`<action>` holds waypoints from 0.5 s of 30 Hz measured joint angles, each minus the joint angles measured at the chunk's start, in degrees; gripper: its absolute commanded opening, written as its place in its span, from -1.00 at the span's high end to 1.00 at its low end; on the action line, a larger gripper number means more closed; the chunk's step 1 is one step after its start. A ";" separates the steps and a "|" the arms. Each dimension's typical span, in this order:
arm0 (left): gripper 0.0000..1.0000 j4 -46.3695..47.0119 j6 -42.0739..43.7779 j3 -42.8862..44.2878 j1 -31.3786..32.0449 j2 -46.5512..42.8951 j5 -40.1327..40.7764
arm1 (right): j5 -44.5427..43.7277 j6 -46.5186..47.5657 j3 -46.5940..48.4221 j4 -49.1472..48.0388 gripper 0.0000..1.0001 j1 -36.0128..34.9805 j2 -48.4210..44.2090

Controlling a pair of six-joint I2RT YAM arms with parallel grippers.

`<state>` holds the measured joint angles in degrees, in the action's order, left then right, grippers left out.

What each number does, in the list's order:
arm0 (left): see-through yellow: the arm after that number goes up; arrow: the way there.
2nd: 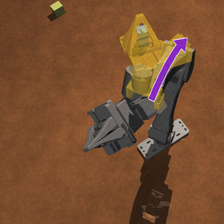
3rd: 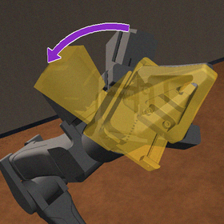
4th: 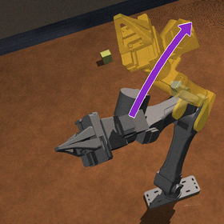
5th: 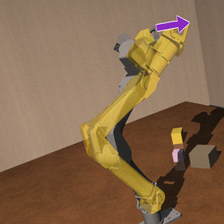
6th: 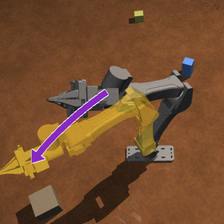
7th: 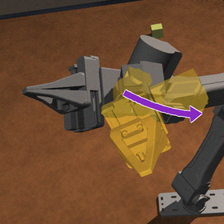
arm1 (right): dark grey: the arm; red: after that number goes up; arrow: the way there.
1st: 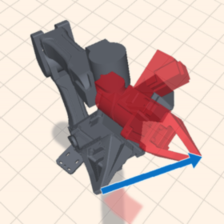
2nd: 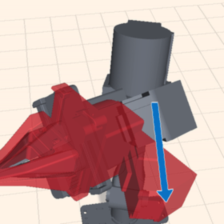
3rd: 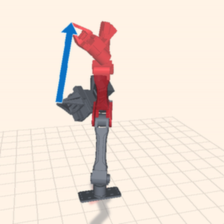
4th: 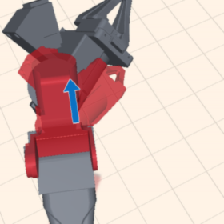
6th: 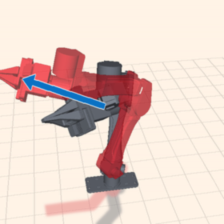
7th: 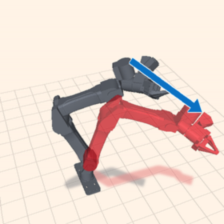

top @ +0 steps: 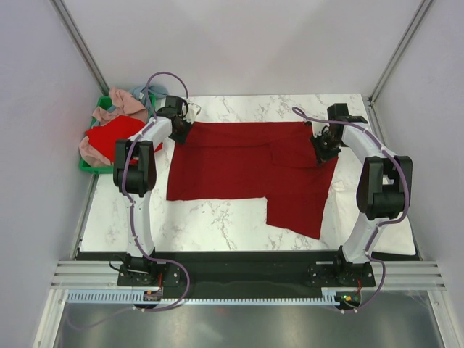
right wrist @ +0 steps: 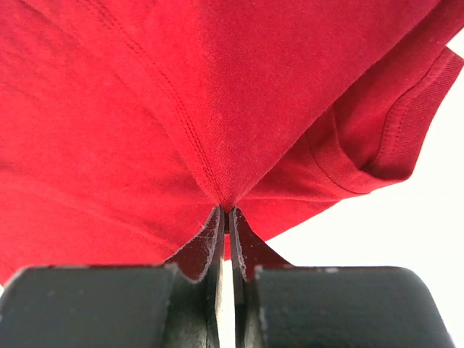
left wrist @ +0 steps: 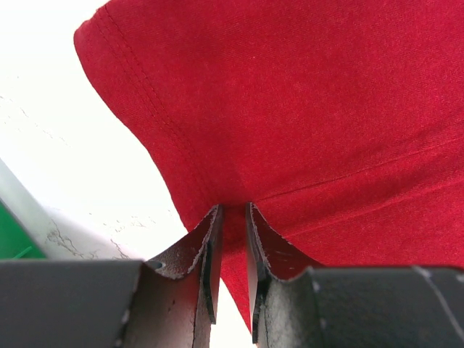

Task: Fold and stack the t-shirts

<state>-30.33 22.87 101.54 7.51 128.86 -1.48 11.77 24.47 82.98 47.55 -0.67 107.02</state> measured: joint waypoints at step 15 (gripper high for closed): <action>0.49 -0.02 -0.13 0.13 -0.11 0.04 0.02 | 1.60 -1.90 1.09 1.11 0.83 -2.21 -0.17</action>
<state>-30.35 22.74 101.67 7.40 128.90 -1.45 13.37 22.57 84.07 48.66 -2.87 106.85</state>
